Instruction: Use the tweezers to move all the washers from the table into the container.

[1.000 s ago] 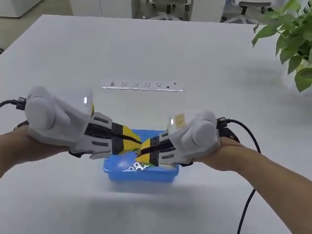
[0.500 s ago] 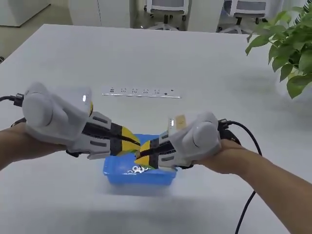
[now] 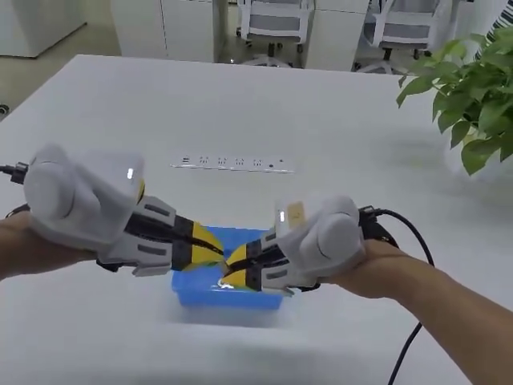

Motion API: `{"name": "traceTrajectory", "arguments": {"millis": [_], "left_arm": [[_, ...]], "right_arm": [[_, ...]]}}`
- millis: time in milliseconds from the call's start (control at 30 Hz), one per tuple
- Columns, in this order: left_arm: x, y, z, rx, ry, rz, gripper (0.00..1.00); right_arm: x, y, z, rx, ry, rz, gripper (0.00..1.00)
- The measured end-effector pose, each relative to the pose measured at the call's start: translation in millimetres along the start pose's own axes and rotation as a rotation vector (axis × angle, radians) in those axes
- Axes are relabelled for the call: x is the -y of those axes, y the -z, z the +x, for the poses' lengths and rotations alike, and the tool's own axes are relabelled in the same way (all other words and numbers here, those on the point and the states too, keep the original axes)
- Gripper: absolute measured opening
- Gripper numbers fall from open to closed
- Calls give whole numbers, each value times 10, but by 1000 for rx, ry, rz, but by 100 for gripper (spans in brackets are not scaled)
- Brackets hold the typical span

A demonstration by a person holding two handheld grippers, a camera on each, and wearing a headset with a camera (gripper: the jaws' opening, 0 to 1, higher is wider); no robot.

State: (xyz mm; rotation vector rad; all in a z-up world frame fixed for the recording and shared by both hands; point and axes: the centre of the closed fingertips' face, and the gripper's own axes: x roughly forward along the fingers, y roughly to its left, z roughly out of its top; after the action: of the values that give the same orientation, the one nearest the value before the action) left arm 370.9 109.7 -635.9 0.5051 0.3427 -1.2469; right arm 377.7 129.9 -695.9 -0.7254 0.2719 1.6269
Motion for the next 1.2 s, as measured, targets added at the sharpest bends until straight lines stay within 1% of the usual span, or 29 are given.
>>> {"name": "traceTrajectory", "arguments": {"millis": [300,433,567,767,833,900,1033,1100,1200], "left_arm": [[170,87,-24,-13,7,-16,5],[236,158,-19,-25,12,-27,5],[278,230,-10,-39,16,-39,5],[353,405,32,-70,26,-60,5],[389,494,61,-91,33,-64,5],[409,560,81,-105,38,-70,5],[441,650,123,-123,46,-77,5],[455,698,150,-137,49,-80,5],[496,769,184,-161,65,-77,5]], "right_arm": [[-169,32,0,-44,-24,-32,7],[-230,67,9,-61,-33,-43,6],[-282,102,13,-71,-40,-45,6],[-378,200,55,-95,-54,-43,6],[-412,235,74,-104,-60,-42,6],[-436,262,89,-111,-65,-36,7],[-477,328,128,-123,-69,-20,7],[-496,367,157,-127,-69,0,7],[-545,414,204,-136,-73,9,7]]}}
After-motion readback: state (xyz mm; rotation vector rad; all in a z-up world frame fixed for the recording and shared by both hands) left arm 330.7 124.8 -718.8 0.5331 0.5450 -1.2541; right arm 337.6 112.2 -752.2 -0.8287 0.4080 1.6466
